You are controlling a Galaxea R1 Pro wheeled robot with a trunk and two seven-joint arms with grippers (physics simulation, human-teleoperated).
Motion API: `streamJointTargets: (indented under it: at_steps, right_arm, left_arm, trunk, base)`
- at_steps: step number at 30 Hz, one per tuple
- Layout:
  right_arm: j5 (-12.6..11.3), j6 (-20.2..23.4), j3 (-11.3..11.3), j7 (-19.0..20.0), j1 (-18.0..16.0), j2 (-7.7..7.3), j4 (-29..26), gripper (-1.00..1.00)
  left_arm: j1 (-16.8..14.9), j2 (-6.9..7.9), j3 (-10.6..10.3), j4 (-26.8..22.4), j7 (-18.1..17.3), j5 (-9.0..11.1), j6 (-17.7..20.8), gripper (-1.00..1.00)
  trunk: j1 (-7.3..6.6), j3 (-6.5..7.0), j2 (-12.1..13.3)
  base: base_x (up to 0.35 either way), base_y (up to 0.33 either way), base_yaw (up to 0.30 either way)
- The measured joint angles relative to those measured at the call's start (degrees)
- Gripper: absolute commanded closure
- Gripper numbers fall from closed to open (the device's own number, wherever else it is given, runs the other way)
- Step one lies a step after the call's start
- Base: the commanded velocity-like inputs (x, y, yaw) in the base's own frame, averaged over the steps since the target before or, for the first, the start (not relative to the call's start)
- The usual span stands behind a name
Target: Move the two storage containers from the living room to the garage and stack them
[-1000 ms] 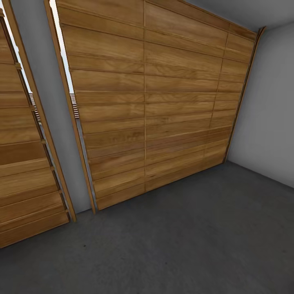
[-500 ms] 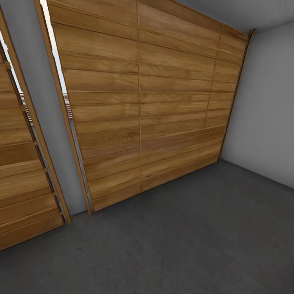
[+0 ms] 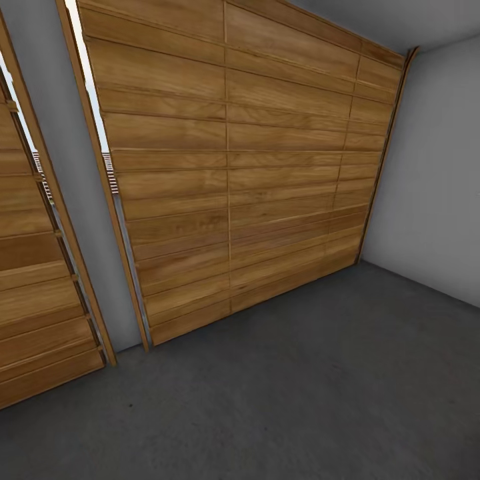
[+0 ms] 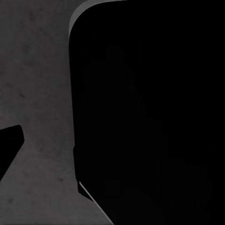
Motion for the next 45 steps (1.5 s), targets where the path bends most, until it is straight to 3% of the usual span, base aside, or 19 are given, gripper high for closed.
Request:
streamJointTargets:
  at_steps: [21,45]
  right_arm:
    - [0.0,0.0,0.2,0.0,0.0,-0.08,0.0,-1.00]
    - [-0.2,-0.2,0.0,-0.1,0.0,-0.09,0.0,-1.00]
  left_arm:
    - [0.0,0.00,0.0,0.0,0.0,0.0,0.0,-1.00]
    - [0.0,0.08,-0.1,-0.1,0.1,-0.1,0.0,-1.00]
  trunk:
    - [0.00,0.00,0.0]
    - [0.00,0.00,0.0]
  base:
    - [0.000,0.000,-0.011]
    - [0.000,0.000,-0.265]
